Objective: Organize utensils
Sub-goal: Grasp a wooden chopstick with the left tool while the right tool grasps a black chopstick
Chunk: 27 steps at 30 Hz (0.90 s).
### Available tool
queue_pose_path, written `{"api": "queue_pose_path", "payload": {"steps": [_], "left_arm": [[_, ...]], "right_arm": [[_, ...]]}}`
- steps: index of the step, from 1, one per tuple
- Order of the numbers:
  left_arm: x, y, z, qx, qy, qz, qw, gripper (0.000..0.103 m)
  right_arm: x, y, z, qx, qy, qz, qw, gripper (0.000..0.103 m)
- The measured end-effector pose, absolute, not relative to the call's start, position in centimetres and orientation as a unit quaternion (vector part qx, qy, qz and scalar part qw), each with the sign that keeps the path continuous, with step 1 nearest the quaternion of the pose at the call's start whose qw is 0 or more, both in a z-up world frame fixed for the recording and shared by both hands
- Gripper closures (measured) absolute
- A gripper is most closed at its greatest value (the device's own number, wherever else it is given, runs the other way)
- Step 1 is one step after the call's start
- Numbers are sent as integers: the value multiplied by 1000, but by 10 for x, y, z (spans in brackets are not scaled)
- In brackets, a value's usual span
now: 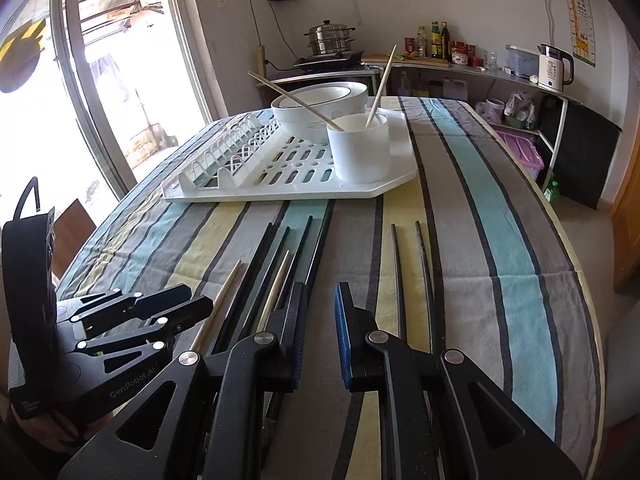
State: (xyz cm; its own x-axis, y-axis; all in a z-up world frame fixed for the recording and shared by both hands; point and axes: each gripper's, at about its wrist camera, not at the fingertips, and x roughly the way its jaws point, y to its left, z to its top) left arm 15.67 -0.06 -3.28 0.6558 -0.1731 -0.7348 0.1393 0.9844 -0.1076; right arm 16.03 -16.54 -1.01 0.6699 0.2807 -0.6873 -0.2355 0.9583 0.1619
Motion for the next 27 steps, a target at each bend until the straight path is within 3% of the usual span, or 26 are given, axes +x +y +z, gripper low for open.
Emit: {"api": "queue_pose_path", "payload": {"steps": [12, 18, 27], "left_arm": [[173, -3, -39, -18, 421, -87, 903, 75], [177, 2, -39, -25, 424, -80, 902, 88], [180, 6, -39, -32, 428, -81, 900, 96]], "right_arm": [[219, -143, -23, 14, 429, 127, 894, 89], [238, -139, -34, 7, 455, 121, 882, 89], [251, -129, -41, -14, 468, 116, 876, 89]]}}
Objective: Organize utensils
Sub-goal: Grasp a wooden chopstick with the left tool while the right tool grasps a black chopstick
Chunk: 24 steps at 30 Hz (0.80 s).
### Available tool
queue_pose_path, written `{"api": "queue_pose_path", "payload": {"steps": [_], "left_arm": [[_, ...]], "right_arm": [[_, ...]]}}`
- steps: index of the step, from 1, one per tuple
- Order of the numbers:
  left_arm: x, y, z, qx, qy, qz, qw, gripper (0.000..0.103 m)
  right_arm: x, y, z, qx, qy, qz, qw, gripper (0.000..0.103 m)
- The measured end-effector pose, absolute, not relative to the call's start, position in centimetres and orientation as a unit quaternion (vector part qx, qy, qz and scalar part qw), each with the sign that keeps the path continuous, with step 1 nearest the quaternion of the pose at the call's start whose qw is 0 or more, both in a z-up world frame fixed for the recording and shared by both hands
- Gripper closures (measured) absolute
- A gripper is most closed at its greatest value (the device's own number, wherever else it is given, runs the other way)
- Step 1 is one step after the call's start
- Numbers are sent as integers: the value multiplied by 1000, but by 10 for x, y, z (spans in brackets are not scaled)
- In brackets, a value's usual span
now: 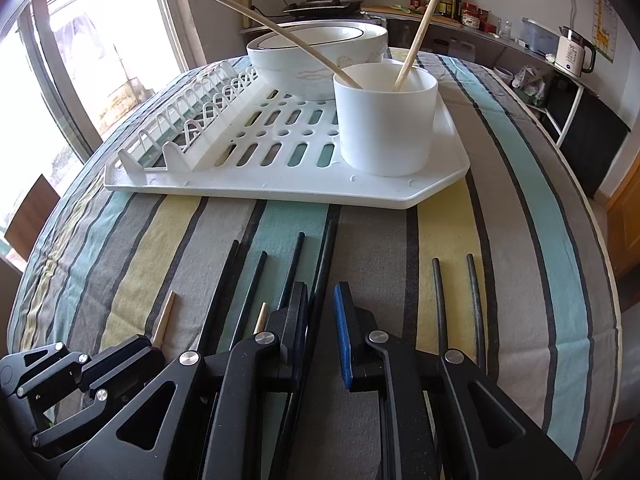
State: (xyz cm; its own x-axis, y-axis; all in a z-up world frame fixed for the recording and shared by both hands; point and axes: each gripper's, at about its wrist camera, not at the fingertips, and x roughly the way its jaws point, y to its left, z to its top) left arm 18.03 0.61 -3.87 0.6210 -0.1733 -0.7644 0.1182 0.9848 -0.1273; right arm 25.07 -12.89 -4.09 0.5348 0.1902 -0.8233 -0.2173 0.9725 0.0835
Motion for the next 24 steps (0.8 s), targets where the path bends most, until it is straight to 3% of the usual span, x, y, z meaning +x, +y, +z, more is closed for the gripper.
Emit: {"api": "queue_pose_path", "payload": {"steps": [4, 12, 24], "left_arm": [[182, 6, -39, -31, 428, -80, 900, 96], [185, 6, -36, -30, 426, -82, 900, 97], [173, 9, 10, -29, 380, -96, 919, 98]], "right_arm": [[254, -125, -41, -28, 468, 111, 876, 96], [248, -135, -27, -3, 453, 125, 883, 98], [213, -164, 42, 49, 367, 159, 915, 98]]}}
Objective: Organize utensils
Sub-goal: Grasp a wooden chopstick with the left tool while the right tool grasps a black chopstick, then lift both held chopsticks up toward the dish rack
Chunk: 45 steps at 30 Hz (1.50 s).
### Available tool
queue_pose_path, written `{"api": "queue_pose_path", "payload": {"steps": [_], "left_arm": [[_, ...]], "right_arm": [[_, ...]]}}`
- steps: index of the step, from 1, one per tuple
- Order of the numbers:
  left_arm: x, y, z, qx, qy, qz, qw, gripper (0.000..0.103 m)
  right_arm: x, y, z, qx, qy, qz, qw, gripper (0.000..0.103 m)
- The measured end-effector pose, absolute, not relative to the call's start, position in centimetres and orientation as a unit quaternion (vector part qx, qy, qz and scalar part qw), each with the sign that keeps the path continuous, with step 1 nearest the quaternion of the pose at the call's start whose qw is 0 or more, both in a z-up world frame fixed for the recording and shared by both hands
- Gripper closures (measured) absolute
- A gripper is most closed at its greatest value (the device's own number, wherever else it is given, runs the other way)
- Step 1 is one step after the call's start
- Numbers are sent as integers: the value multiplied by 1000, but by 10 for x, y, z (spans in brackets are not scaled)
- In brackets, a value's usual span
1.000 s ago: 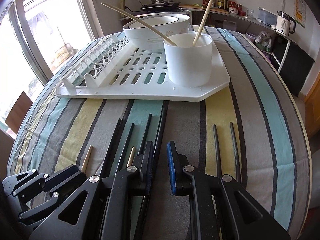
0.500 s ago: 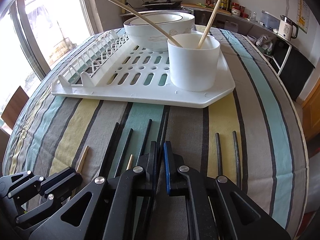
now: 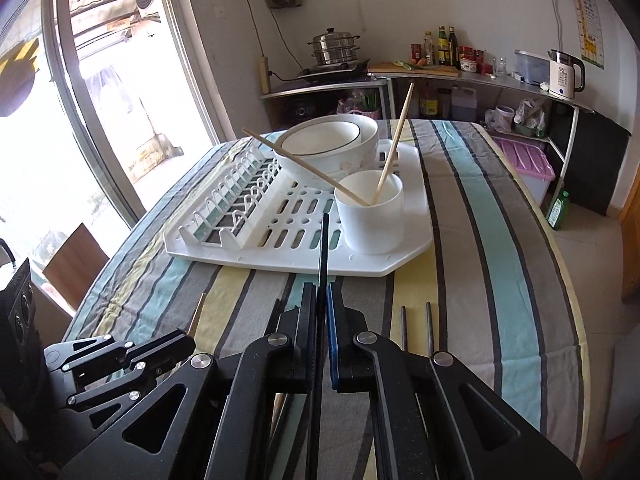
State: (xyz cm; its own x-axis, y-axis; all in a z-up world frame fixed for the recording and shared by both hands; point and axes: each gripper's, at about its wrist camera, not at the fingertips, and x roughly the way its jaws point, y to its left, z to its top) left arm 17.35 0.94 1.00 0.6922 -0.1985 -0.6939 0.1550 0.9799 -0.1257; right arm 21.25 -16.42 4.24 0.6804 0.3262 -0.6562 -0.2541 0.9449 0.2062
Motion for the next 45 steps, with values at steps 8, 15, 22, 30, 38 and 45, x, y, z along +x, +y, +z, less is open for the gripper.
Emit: {"api": "queue_pose_path", "payload": {"steps": [8, 15, 22, 30, 38, 45], "left_arm": [[161, 20, 53, -36, 323, -104, 940, 98], [152, 29, 73, -49, 296, -108, 948, 98], [140, 32, 79, -54, 288, -114, 949, 99], [134, 29, 84, -51, 282, -119, 951, 100], [135, 28, 88, -50, 283, -121, 950, 101], [139, 27, 94, -47, 281, -123, 951, 103]], "right_arm": [[186, -181, 77, 64, 306, 168, 935, 98], [170, -190, 91, 67, 282, 169, 942, 98], [156, -193, 96, 64, 265, 173, 946, 98], [147, -199, 101, 67, 254, 172, 949, 98], [143, -204, 108, 67, 244, 167, 953, 98], [144, -206, 111, 63, 241, 164, 954, 98]]}}
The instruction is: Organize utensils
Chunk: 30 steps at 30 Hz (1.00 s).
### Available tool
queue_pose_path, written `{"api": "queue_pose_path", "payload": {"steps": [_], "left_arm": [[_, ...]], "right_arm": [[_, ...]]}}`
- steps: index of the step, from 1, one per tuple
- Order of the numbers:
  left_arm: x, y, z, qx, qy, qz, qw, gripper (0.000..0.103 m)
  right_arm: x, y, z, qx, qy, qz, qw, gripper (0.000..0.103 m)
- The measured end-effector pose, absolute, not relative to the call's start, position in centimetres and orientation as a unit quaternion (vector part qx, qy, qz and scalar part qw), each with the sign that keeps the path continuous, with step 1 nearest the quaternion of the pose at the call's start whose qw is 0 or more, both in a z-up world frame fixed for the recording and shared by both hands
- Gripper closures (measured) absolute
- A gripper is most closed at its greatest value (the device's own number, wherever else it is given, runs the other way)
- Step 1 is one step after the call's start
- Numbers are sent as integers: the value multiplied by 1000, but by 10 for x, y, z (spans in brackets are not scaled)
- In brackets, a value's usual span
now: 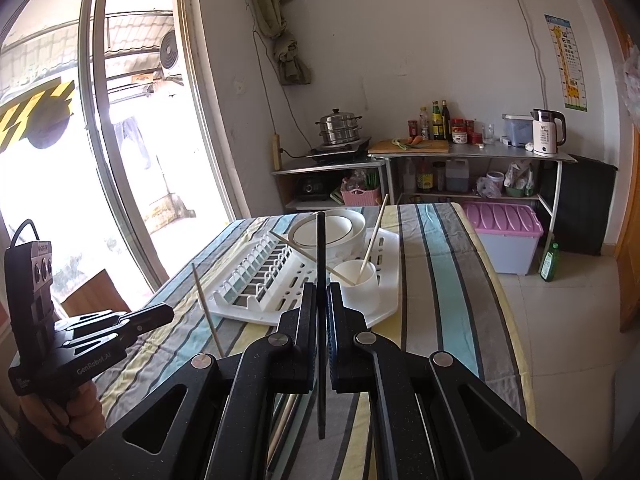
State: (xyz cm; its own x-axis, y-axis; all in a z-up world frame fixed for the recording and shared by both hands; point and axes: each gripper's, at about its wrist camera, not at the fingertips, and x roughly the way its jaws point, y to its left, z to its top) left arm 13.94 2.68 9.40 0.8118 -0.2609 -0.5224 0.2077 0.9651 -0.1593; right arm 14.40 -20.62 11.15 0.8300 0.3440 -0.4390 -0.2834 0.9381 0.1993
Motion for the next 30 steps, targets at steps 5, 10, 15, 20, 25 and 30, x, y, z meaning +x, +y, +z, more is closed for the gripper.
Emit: {"api": "queue_pose_path", "payload": {"steps": [5, 10, 15, 20, 25, 30], "left_arm": [[144, 28, 93, -48, 284, -123, 950, 103], [145, 30, 90, -51, 286, -121, 949, 103], [156, 43, 84, -83, 301, -115, 943, 103], [175, 55, 67, -120, 332, -109, 929, 96], [201, 65, 38, -156, 373, -103, 909, 70], [238, 66, 8, -173, 425, -87, 884, 69]], "right_arm": [[145, -206, 110, 63, 244, 164, 954, 98], [147, -206, 110, 63, 245, 164, 953, 98], [149, -206, 110, 63, 245, 165, 953, 98], [152, -205, 108, 60, 247, 167, 953, 98], [157, -204, 106, 56, 249, 169, 952, 98], [162, -205, 101, 56, 255, 170, 950, 98]]}}
